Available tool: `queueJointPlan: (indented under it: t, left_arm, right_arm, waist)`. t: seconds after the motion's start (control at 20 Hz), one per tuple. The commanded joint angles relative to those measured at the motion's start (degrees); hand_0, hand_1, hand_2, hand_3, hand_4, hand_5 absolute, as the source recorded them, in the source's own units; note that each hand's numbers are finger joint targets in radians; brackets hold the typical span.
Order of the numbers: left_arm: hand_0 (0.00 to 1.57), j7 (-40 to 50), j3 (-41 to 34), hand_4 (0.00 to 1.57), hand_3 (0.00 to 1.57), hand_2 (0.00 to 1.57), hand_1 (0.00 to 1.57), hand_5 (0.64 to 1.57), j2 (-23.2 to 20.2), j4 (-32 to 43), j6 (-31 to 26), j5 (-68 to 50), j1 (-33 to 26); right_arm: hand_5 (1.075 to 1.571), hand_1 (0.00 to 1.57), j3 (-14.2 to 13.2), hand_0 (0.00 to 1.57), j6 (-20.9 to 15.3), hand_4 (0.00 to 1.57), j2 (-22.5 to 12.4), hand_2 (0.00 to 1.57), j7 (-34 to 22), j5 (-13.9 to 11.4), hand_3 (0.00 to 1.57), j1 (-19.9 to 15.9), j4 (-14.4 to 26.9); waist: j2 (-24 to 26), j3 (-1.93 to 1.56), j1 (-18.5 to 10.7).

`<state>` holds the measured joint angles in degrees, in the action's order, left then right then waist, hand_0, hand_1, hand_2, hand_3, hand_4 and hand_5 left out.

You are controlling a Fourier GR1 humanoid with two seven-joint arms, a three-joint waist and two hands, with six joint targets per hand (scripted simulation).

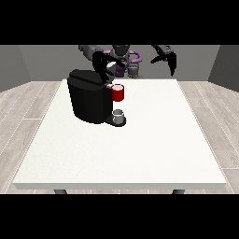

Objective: Insert the coffee pod into the coffee machine and close the lid

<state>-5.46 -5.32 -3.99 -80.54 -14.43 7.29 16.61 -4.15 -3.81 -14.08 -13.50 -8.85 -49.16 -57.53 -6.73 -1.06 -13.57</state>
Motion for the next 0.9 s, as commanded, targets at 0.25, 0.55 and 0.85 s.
queueJointPlan:
  t: [0.25,0.55,0.85]
  left_arm:
    - [0.00,0.1,2.0,0.44,0.00,0.00,0.00,1.571,1.0,-0.2,-0.2,0.7,3.4]
    - [0.00,0.1,2.3,0.42,0.00,0.00,0.00,1.571,0.3,-0.7,-2.7,-0.8,7.0]
    - [0.00,-2.0,3.3,0.40,0.00,0.00,0.00,1.571,0.2,0.4,-3.7,-0.4,9.2]
  right_arm:
    - [1.571,0.00,1.5,0.00,1.5,0.10,1.8,0.00,0.3,-0.1,0.00,-8.2,-4.4]
    - [1.571,0.00,0.7,0.00,2.3,0.05,-2.1,0.00,-3.6,-2.2,0.00,-10.2,-6.3]
    - [1.571,0.00,-1.3,0.00,2.4,0.00,-4.0,0.00,-4.0,-2.5,0.00,-13.1,-7.3]
  waist:
    - [-3.0,1.01,-8.5]
    - [-5.2,1.03,-13.0]
    - [-9.3,1.05,-16.9]
